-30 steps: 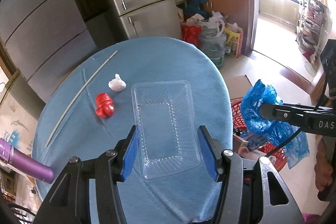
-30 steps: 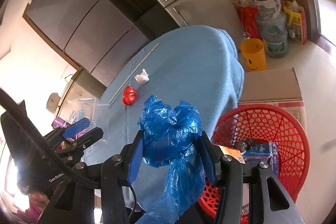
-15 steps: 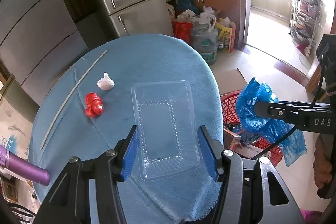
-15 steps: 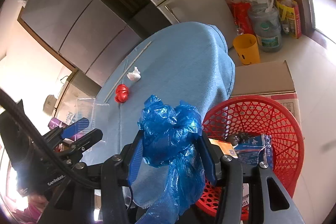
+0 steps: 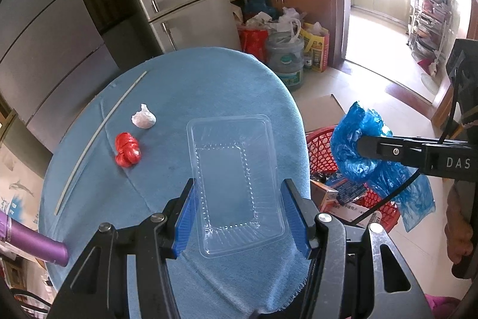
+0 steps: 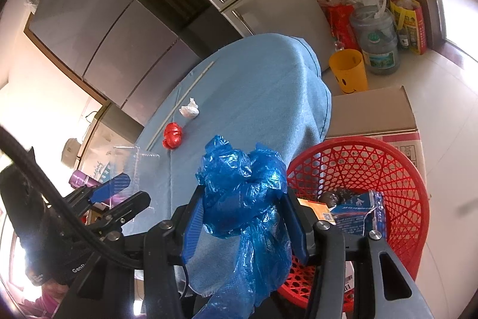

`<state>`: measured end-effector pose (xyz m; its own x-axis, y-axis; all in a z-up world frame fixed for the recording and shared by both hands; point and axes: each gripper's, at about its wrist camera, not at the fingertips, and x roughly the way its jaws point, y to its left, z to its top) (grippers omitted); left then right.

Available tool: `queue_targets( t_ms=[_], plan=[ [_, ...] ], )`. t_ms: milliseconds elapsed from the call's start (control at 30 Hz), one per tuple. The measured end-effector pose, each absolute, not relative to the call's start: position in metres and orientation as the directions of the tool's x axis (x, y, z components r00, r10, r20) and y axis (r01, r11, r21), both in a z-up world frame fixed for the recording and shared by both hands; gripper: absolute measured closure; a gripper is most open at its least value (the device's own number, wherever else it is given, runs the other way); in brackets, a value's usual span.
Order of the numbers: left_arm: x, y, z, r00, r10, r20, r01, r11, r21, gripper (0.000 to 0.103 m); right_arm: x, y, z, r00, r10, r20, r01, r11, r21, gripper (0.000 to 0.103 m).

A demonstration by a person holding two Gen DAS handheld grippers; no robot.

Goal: Collect trash
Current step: 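Hold the blue bag over the basket with the right gripper while the left gripper brings the container above it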

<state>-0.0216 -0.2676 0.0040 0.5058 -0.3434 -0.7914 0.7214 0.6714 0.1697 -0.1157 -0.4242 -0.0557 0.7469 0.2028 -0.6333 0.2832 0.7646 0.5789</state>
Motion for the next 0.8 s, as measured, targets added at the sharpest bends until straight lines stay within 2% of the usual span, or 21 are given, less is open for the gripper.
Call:
queue_targets(
  t_ms=[800],
  plan=[
    [-0.034,-0.279,0.008,0.504,-0.360,-0.785,0.756,0.624,0.200,0.046,-0.124,-0.429,-0.053,0.765,0.199,-0.613,0.283,0.751,0.597,0.050]
  ],
)
